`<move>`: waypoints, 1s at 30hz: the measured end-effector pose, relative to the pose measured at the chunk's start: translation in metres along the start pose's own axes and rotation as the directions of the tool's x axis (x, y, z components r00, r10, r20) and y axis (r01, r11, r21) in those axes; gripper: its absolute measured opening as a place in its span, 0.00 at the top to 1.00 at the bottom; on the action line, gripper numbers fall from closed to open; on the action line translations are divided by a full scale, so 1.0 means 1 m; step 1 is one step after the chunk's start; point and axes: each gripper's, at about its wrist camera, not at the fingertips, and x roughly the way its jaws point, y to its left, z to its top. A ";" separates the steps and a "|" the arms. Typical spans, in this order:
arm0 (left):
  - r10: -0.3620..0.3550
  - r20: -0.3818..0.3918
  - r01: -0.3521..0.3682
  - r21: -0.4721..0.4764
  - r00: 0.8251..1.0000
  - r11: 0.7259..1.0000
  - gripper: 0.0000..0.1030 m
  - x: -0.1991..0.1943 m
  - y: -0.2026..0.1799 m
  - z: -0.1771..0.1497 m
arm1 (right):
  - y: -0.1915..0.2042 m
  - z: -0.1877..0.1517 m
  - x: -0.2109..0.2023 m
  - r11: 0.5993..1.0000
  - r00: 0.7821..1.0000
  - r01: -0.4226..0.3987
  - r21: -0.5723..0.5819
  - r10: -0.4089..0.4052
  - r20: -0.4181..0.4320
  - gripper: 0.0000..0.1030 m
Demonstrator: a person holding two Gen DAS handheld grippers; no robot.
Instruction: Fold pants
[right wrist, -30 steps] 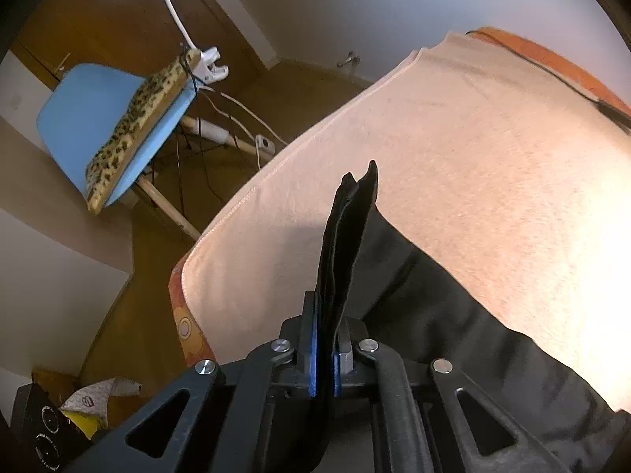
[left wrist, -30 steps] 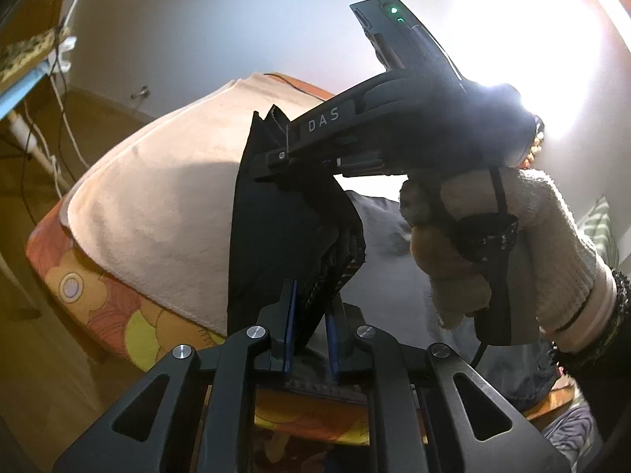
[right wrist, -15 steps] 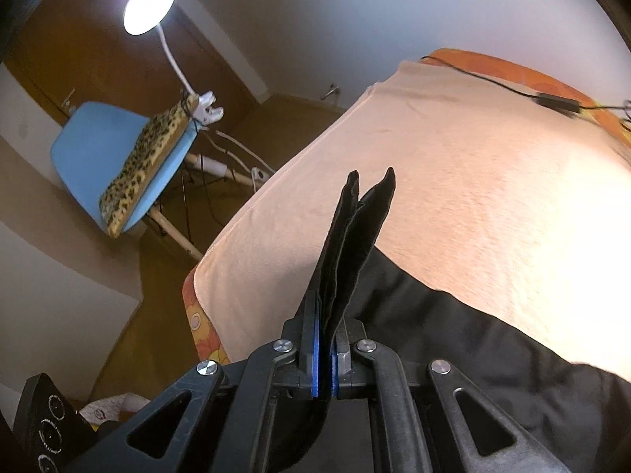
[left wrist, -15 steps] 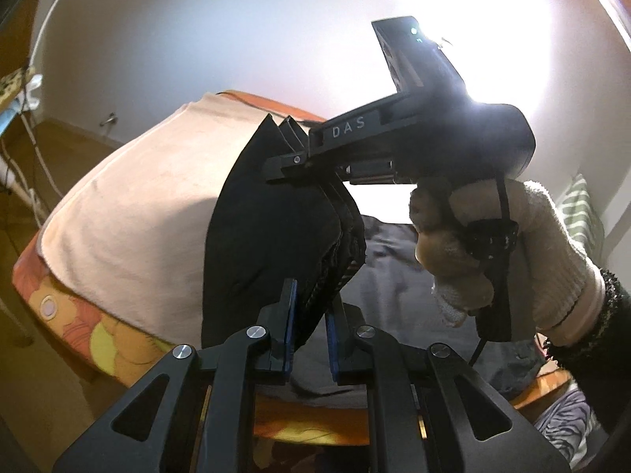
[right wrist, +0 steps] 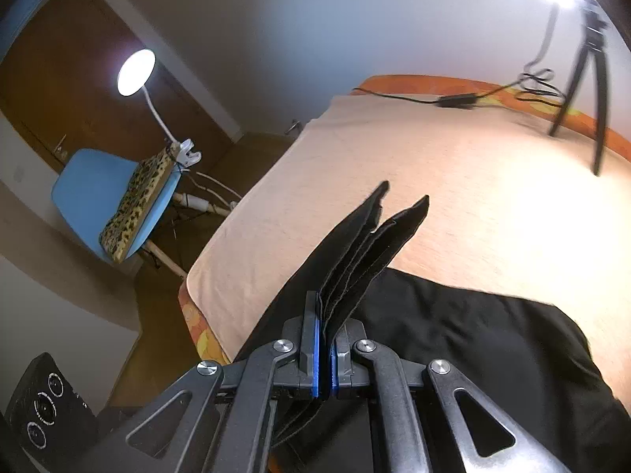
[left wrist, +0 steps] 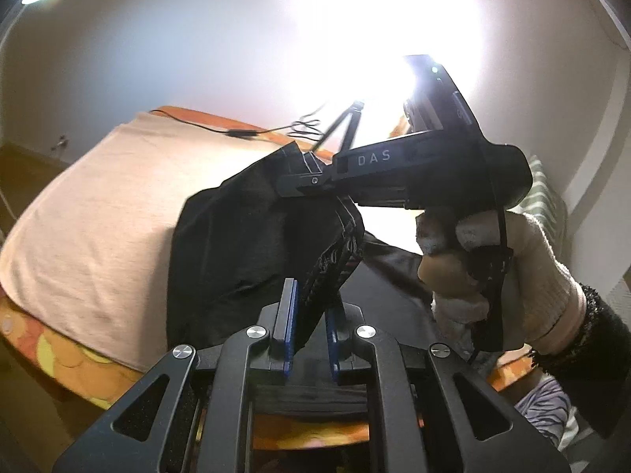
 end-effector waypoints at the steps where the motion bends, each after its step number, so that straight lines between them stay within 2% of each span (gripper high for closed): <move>1: -0.014 -0.004 0.014 0.004 1.000 1.000 0.89 0.001 -0.006 -0.001 | -0.003 -0.003 -0.004 1.000 1.000 0.001 0.006 -0.001 0.006 0.99; 8: -0.077 -0.050 0.081 0.076 0.996 0.994 0.89 0.017 -0.049 -0.009 | -0.034 -0.026 -0.044 0.998 0.998 0.031 0.053 -0.034 0.051 0.99; 15: -0.140 -0.119 0.155 0.128 0.983 0.980 0.89 0.049 -0.086 -0.014 | -0.075 -0.057 -0.076 0.990 0.994 0.083 0.118 -0.090 0.060 0.99; 24: -0.197 -0.221 0.240 0.189 0.955 0.952 0.89 0.092 -0.135 -0.029 | -0.131 -0.101 -0.111 0.971 0.988 0.119 0.207 -0.137 0.072 0.99; 30: -0.238 -0.274 0.302 0.220 0.932 0.928 0.89 0.100 -0.171 -0.041 | -0.163 -0.131 -0.136 0.957 0.984 0.125 0.260 -0.152 0.087 0.99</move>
